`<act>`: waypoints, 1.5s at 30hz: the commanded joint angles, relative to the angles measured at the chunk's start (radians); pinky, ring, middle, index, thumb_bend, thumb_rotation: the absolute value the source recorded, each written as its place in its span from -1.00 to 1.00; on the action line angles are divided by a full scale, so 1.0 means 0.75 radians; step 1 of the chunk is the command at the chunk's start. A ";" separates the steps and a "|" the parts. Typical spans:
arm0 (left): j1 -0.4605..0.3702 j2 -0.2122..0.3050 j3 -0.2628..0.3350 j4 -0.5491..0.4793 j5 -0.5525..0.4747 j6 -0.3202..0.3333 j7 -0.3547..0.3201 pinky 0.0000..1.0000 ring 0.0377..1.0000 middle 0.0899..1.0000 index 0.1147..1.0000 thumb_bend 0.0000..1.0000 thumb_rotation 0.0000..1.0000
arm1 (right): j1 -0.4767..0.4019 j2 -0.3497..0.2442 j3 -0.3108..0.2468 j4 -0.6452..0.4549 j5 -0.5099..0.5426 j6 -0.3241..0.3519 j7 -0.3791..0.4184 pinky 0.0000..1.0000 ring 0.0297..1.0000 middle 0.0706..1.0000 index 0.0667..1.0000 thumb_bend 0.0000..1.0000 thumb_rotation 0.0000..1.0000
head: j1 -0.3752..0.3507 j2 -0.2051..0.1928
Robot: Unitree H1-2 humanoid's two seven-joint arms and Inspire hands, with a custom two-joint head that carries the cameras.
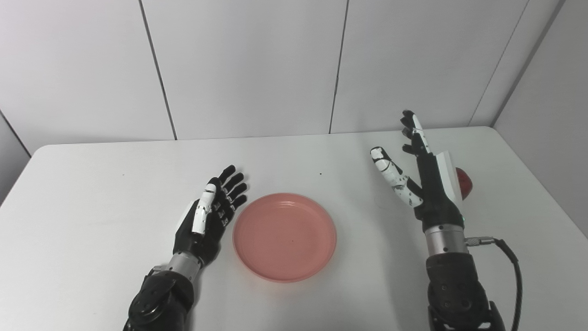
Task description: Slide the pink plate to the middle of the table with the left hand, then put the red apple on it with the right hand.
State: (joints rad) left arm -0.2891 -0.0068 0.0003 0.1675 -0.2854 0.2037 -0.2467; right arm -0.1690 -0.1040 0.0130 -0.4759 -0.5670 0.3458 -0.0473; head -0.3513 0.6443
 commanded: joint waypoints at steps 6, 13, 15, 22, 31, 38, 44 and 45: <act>0.034 0.030 0.016 0.053 0.007 0.029 0.007 0.87 0.86 0.86 0.82 -0.28 1.00 | -0.053 -0.074 -0.068 -0.058 -0.139 0.014 -0.014 0.62 0.78 0.85 0.94 0.74 0.24 | -0.048 -0.008; 0.031 0.044 0.030 0.085 -0.009 0.000 -0.020 0.88 0.87 0.87 0.82 -0.28 1.00 | -0.062 -0.120 -0.124 -0.024 -0.249 -0.006 -0.052 0.53 0.74 0.80 0.92 0.87 0.11 | -0.070 -0.015; 0.029 0.047 0.032 0.091 -0.015 -0.003 -0.025 0.89 0.87 0.87 0.83 -0.28 1.00 | -0.056 -0.131 -0.143 -0.005 -0.255 -0.024 -0.069 0.56 0.76 0.82 0.93 0.88 0.06 | -0.076 -0.016; 0.020 0.060 0.043 0.123 -0.023 -0.034 -0.049 0.89 0.88 0.88 0.83 -0.28 1.00 | -0.036 -0.185 -0.169 0.067 -0.279 -0.062 -0.118 0.60 0.81 0.90 0.95 0.98 0.03 | -0.105 -0.021; 0.015 0.072 0.047 0.130 -0.037 -0.038 -0.056 0.89 0.88 0.88 0.83 -0.29 1.00 | -0.026 -0.245 -0.211 0.187 -0.288 -0.039 -0.170 0.43 0.72 0.87 0.99 1.00 0.12 | -0.134 -0.020; 0.011 0.079 0.050 0.142 -0.042 -0.044 -0.063 0.88 0.87 0.87 0.81 -0.29 1.00 | -0.035 -0.270 -0.225 0.283 -0.264 -0.010 -0.169 0.56 0.84 0.92 1.00 1.00 0.18 | -0.141 -0.020; 0.011 0.087 0.047 0.141 -0.049 -0.045 -0.072 0.90 0.89 0.88 0.83 -0.29 1.00 | -0.047 -0.290 -0.226 0.375 -0.251 -0.011 -0.174 0.54 0.83 0.92 1.00 1.00 0.18 | -0.141 -0.014; 0.010 0.089 0.048 0.144 -0.052 -0.048 -0.076 0.90 0.89 0.88 0.83 -0.29 1.00 | -0.050 -0.293 -0.224 0.388 -0.249 -0.012 -0.174 0.54 0.83 0.92 1.00 1.00 0.18 | -0.142 -0.014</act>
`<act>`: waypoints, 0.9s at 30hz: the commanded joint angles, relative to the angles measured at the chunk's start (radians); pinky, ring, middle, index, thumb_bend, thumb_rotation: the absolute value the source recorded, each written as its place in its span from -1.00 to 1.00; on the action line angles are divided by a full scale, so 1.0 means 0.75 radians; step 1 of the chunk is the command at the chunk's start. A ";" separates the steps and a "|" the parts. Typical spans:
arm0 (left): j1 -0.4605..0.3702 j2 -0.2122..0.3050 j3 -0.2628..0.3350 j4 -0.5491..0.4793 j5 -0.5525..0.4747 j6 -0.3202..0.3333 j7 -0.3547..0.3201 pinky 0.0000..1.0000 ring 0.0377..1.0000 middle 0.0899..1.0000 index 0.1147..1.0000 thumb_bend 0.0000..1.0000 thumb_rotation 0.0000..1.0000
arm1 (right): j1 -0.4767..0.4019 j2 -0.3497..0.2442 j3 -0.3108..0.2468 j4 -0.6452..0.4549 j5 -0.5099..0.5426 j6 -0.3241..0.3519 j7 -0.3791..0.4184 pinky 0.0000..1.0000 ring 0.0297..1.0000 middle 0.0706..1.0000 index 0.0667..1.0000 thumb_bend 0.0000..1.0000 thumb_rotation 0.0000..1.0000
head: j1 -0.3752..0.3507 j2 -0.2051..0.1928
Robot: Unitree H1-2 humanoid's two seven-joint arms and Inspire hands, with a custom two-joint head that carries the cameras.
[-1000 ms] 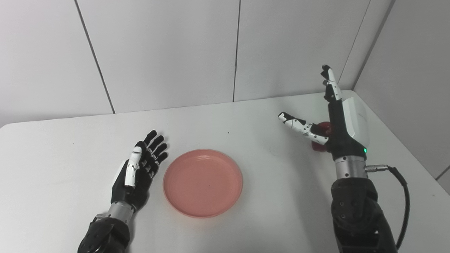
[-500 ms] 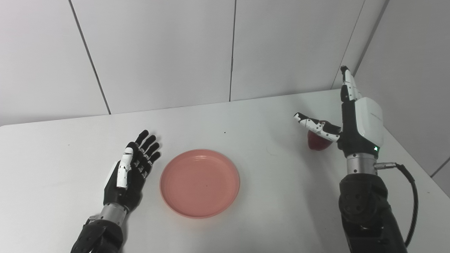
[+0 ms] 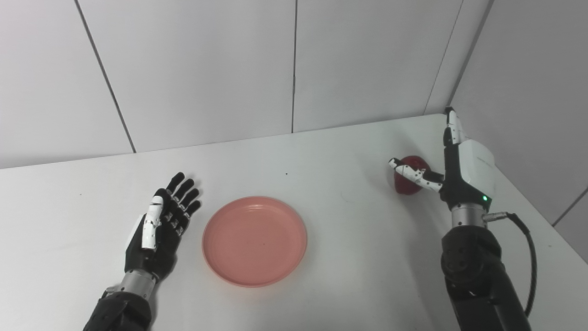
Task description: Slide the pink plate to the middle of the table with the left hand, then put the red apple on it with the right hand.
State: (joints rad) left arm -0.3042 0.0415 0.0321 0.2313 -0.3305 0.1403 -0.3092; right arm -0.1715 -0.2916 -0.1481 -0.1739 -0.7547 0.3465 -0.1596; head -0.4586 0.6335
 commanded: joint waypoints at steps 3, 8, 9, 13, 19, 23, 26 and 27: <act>0.029 0.025 0.008 0.064 0.007 0.032 0.004 0.90 0.90 0.89 0.84 -0.28 1.00 | -0.055 -0.052 -0.006 0.023 0.028 -0.021 -0.012 0.53 0.83 0.92 1.00 1.00 0.18 | 0.001 0.004; 0.029 0.024 0.010 0.060 0.011 0.036 0.007 0.90 0.89 0.89 0.83 -0.28 1.00 | -0.069 -0.063 0.005 0.062 0.077 -0.024 -0.003 0.56 0.83 0.92 0.98 1.00 0.17 | 0.002 0.012; 0.029 0.025 0.011 0.064 0.011 0.031 0.005 0.91 0.90 0.89 0.84 -0.29 1.00 | -0.074 -0.066 0.007 0.075 0.089 -0.025 -0.001 0.57 0.84 0.93 0.98 1.00 0.15 | 0.002 0.012; 0.033 0.024 0.015 0.062 0.009 0.023 0.005 0.90 0.89 0.88 0.84 -0.29 1.00 | -0.085 -0.081 0.031 0.104 0.093 -0.015 0.008 0.57 0.84 0.93 0.98 1.00 0.16 | 0.005 0.016; 0.037 0.023 0.014 0.051 0.019 0.019 0.013 0.89 0.88 0.87 0.83 -0.29 1.00 | -0.108 -0.086 0.049 0.154 0.107 -0.010 0.008 0.58 0.83 0.91 0.99 1.00 0.14 | 0.005 0.023; 0.038 0.023 0.017 0.045 0.015 0.026 0.014 0.89 0.88 0.87 0.83 -0.30 1.00 | -0.123 -0.084 0.051 0.164 0.123 0.007 0.030 0.57 0.82 0.91 0.99 1.00 0.11 | 0.007 0.027; 0.039 0.026 0.015 0.040 0.018 0.028 0.012 0.89 0.89 0.88 0.85 -0.31 1.00 | -0.132 -0.089 0.063 0.177 0.124 0.018 0.043 0.55 0.81 0.89 0.99 1.00 0.10 | 0.006 0.030; 0.039 0.027 0.015 0.040 0.018 0.025 0.011 0.89 0.89 0.88 0.85 -0.31 1.00 | -0.135 -0.090 0.067 0.175 0.122 0.028 0.050 0.55 0.81 0.89 0.99 1.00 0.10 | 0.005 0.031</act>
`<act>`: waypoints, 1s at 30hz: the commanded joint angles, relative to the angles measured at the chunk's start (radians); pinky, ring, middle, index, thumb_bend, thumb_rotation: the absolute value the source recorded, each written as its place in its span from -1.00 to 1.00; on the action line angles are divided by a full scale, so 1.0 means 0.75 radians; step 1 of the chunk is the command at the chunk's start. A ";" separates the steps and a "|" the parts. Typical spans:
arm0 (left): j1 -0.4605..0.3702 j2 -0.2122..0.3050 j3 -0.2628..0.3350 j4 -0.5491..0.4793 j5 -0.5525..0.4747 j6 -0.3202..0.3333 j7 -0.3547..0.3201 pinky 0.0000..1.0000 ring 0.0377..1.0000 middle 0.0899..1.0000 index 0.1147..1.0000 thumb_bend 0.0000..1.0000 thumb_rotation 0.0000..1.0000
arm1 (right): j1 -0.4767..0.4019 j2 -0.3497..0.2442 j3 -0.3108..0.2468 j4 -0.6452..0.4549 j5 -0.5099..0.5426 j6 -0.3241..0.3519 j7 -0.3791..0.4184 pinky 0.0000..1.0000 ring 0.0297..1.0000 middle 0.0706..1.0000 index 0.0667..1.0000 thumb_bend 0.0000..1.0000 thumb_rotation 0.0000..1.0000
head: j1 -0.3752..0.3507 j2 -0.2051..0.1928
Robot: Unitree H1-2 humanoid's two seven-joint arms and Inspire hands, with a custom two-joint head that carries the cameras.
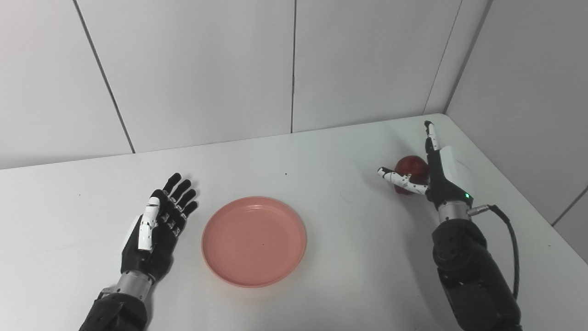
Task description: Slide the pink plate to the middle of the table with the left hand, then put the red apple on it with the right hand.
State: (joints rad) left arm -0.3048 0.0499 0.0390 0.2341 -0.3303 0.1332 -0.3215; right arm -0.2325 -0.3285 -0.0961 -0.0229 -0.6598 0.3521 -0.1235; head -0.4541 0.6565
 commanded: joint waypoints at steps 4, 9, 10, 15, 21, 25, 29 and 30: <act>0.039 0.013 0.009 0.034 0.014 0.040 0.030 0.89 0.89 0.87 0.83 -0.32 1.00 | -0.062 -0.045 0.010 -0.012 -0.006 0.037 0.012 0.53 0.80 0.88 0.98 1.00 0.10 | -0.002 0.003; 0.043 0.017 0.005 0.020 0.020 0.052 0.034 0.89 0.87 0.87 0.83 -0.31 1.00 | -0.067 -0.051 0.012 -0.004 -0.007 0.046 0.014 0.55 0.81 0.89 0.98 1.00 0.08 | -0.003 0.008; 0.043 0.017 0.006 0.019 0.019 0.052 0.032 0.89 0.88 0.87 0.83 -0.31 1.00 | -0.068 -0.051 0.011 -0.004 -0.006 0.050 0.015 0.55 0.81 0.89 0.98 1.00 0.08 | -0.003 0.008; 0.042 0.018 0.007 0.023 0.011 0.052 0.025 0.90 0.88 0.87 0.82 -0.31 1.00 | -0.069 -0.062 0.012 0.007 -0.011 0.062 0.011 0.56 0.79 0.87 0.95 1.00 0.02 | -0.003 0.009; 0.042 0.021 0.006 0.024 0.013 0.048 0.024 0.89 0.88 0.87 0.83 -0.31 1.00 | -0.075 -0.071 0.014 0.034 -0.012 0.073 0.007 0.53 0.74 0.84 0.91 1.00 -0.05 | 0.005 0.014; 0.042 0.023 0.006 0.022 0.014 0.053 0.025 0.90 0.89 0.88 0.84 -0.31 1.00 | -0.079 -0.075 0.014 0.046 -0.009 0.074 0.002 0.50 0.71 0.81 0.89 1.00 -0.07 | 0.004 0.017; 0.042 0.022 0.008 0.017 0.010 0.058 0.026 0.90 0.88 0.88 0.83 -0.31 1.00 | -0.085 -0.079 0.012 0.058 -0.005 0.084 0.010 0.46 0.67 0.78 0.85 1.00 -0.13 | 0.006 0.018; 0.042 0.022 0.008 0.017 0.010 0.058 0.027 0.89 0.88 0.87 0.82 -0.30 1.00 | -0.086 -0.080 0.012 0.059 -0.003 0.086 0.013 0.45 0.67 0.78 0.83 1.00 -0.16 | 0.006 0.018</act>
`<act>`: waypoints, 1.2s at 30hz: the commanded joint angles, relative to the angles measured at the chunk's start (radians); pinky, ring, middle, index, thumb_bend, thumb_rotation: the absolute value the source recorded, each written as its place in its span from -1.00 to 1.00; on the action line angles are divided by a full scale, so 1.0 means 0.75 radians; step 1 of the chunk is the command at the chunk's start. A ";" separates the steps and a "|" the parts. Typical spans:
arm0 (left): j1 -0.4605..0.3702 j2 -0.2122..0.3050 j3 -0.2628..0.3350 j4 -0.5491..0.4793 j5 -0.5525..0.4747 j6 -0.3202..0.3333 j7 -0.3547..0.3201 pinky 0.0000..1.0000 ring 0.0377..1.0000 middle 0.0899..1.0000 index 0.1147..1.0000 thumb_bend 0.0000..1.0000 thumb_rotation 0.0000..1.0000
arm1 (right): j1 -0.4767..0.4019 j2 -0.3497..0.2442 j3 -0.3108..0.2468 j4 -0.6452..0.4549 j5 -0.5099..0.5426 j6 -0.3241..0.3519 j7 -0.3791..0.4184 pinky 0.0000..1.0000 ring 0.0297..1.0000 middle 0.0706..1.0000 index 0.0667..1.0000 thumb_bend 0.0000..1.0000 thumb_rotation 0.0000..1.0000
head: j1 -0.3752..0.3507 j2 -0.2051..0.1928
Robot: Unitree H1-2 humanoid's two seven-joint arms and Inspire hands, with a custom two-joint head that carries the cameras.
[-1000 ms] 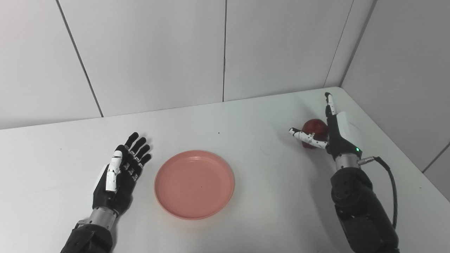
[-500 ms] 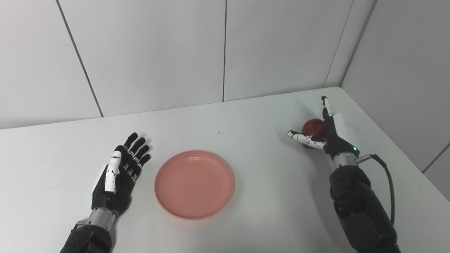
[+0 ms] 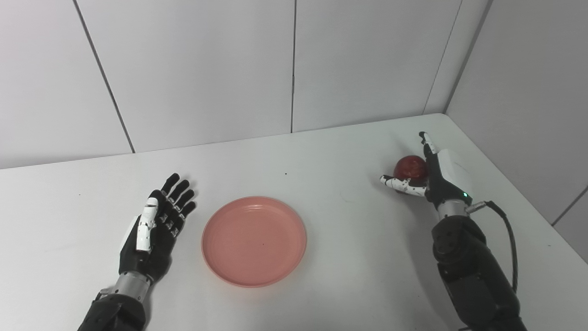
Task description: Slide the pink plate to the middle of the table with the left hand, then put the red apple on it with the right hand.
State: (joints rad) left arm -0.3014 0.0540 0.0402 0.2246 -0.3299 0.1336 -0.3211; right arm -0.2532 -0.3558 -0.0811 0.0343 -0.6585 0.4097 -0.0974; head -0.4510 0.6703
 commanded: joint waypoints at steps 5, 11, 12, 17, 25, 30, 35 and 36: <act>0.040 0.017 0.006 0.024 0.009 0.065 0.027 0.90 0.89 0.88 0.84 -0.31 1.00 | -0.066 -0.052 0.000 -0.011 -0.011 0.029 -0.009 0.48 0.67 0.76 0.79 1.00 -0.23 | 0.007 0.003; 0.044 0.015 0.004 0.015 0.007 0.069 0.025 0.90 0.89 0.88 0.83 -0.31 1.00 | -0.074 -0.061 0.003 0.011 -0.001 0.037 -0.006 0.28 0.53 0.65 0.71 1.00 -0.30 | 0.011 0.006; 0.044 0.013 0.005 0.015 0.010 0.070 0.030 0.89 0.88 0.87 0.82 -0.30 1.00 | -0.075 -0.062 0.004 0.015 -0.001 0.036 -0.008 0.23 0.48 0.60 0.70 1.00 -0.31 | 0.011 0.006; 0.047 0.011 0.006 0.011 0.010 0.069 0.032 0.89 0.88 0.87 0.83 -0.31 1.00 | -0.079 -0.066 0.009 0.017 0.012 0.034 0.004 0.17 0.38 0.48 0.59 0.99 -0.39 | 0.013 0.006; 0.050 0.012 0.002 0.005 0.008 0.072 0.026 0.90 0.89 0.88 0.83 -0.29 1.00 | -0.077 -0.081 0.020 0.033 0.056 -0.044 -0.031 0.00 0.12 0.17 0.19 0.74 -0.70 | 0.018 0.011; 0.050 0.013 0.000 0.008 0.011 0.066 0.023 0.89 0.88 0.88 0.83 -0.29 1.00 | -0.088 -0.087 0.032 0.051 0.066 -0.038 -0.025 -0.13 -0.03 0.02 -0.08 0.10 -0.72 | 0.022 0.012; 0.051 0.012 0.000 0.004 0.008 0.070 0.023 0.89 0.88 0.88 0.83 -0.29 1.00 | -0.095 -0.093 0.049 0.059 0.056 -0.026 -0.026 -0.27 -0.15 -0.08 -0.10 0.04 -0.73 | 0.027 0.012; 0.051 0.013 0.000 0.002 0.008 0.074 0.023 0.89 0.88 0.88 0.84 -0.29 1.00 | -0.096 -0.095 0.052 0.063 0.052 -0.024 -0.029 -0.29 -0.16 -0.09 -0.10 0.04 -0.73 | 0.028 0.012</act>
State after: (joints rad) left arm -0.2901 0.0545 0.0401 0.2056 -0.3300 0.1409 -0.3200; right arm -0.2856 -0.3922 -0.0388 0.0961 -0.6053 0.4062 -0.0961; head -0.4310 0.6796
